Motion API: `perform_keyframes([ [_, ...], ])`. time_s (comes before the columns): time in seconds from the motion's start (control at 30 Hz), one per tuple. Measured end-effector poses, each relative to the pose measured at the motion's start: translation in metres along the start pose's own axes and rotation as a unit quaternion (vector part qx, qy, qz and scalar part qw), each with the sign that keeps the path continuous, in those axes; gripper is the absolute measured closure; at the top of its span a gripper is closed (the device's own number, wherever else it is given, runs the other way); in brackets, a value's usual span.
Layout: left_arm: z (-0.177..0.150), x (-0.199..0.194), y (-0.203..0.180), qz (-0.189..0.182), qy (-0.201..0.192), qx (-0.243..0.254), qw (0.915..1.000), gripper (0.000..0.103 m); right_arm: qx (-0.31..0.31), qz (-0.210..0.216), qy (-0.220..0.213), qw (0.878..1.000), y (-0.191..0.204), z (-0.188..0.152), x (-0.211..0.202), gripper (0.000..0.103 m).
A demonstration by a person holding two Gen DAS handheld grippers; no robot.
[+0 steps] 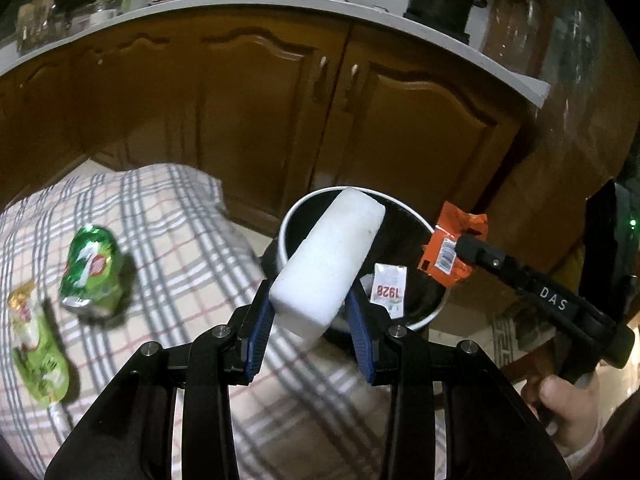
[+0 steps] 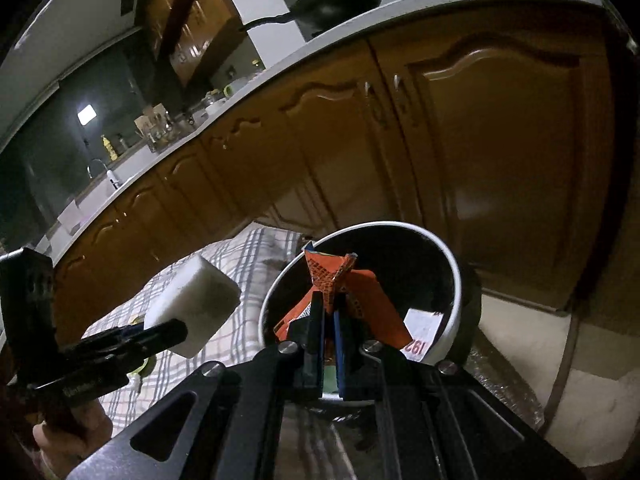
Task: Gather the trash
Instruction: 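Carry sponge and wrapper over the black bin and open both tools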
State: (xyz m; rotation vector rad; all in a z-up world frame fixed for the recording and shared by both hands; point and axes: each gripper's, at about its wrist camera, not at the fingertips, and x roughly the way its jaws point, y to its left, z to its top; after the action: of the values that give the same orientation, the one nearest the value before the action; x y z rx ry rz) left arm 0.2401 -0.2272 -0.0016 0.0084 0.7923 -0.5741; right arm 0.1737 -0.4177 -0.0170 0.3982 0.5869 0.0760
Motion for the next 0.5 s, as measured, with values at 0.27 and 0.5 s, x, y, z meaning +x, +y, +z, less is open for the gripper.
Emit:
perform_keyframes([
  [0.27, 0.014, 0.033, -0.017, 0.000, 0.019, 0.012, 0.9997, 0.068, 0.000, -0.007, 0.011, 1.000, -0.014, 0.010, 0.015, 0.099],
  [0.5, 0.015, 0.053, -0.018, -0.004, 0.033, 0.007, 0.9994, 0.068, 0.004, -0.010, 0.033, 0.999, -0.023, 0.010, 0.036, 0.099],
])
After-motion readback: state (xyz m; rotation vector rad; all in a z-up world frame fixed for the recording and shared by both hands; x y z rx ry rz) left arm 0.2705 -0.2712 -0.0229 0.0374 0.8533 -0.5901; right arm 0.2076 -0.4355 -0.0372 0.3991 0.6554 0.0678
